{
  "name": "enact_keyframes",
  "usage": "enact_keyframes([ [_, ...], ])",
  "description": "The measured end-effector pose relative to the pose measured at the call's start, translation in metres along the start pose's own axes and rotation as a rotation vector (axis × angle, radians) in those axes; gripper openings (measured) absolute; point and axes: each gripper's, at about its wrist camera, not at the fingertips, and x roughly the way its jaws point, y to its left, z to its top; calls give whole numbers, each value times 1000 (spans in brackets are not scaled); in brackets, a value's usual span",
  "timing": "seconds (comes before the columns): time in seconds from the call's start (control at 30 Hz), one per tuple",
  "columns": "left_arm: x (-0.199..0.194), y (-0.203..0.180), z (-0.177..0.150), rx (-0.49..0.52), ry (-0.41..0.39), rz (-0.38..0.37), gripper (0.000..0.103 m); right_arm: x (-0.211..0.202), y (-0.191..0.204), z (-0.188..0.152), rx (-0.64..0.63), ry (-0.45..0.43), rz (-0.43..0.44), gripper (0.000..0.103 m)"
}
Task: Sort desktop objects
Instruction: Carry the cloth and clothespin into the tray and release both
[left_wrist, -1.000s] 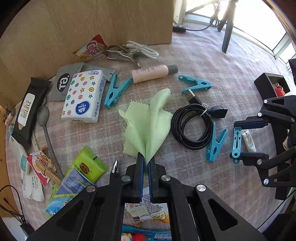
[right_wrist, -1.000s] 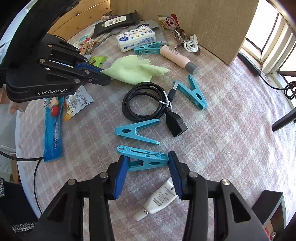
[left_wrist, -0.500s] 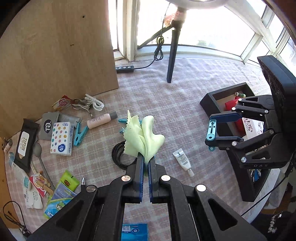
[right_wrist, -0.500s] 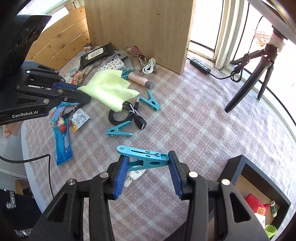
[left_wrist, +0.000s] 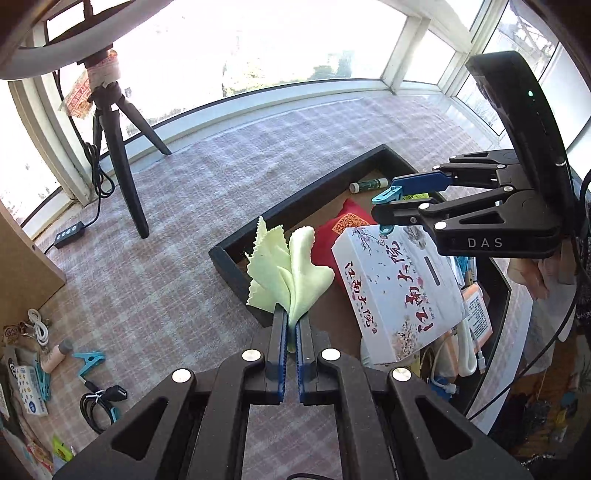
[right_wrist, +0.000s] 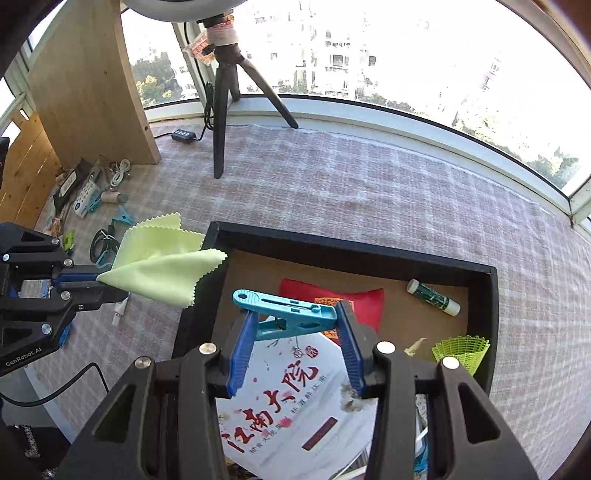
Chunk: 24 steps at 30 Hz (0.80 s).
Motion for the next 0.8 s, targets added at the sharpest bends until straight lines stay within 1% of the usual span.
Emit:
enact_keyframes([
  [0.13, 26, -21, 10, 33, 43, -4, 4, -2, -42, -13, 84, 6, -35, 42],
  [0.2, 34, -27, 14, 44, 58, -5, 7, -3, -55, -18, 107, 6, -50, 42],
  [0.23, 36, -29, 16, 41, 63, -3, 11, -3, -60, -21, 109, 6, -59, 42],
  [0.27, 39, -31, 17, 35, 76, 0, 28, -3, -62, -22, 107, 7, -61, 42],
  [0.3, 39, -33, 18, 30, 75, 7, 40, -3, -64, -24, 110, 9, -64, 44],
  [0.4, 33, -36, 18, 30, 54, 12, 40, -5, -67, -27, 137, 13, -72, 50],
  [0.53, 22, -40, 14, 39, 36, 38, 40, -5, -63, -30, 146, 10, -73, 51],
  [0.67, 5, -41, 6, 31, 10, 59, 41, -14, -50, -33, 141, -3, -67, 51],
  [0.73, -8, -40, -1, 19, -10, 71, 43, -21, -41, -35, 132, -15, -69, 51],
  [0.8, -24, -39, -11, 2, -33, 79, 49, -31, -28, -38, 123, -32, -73, 52],
])
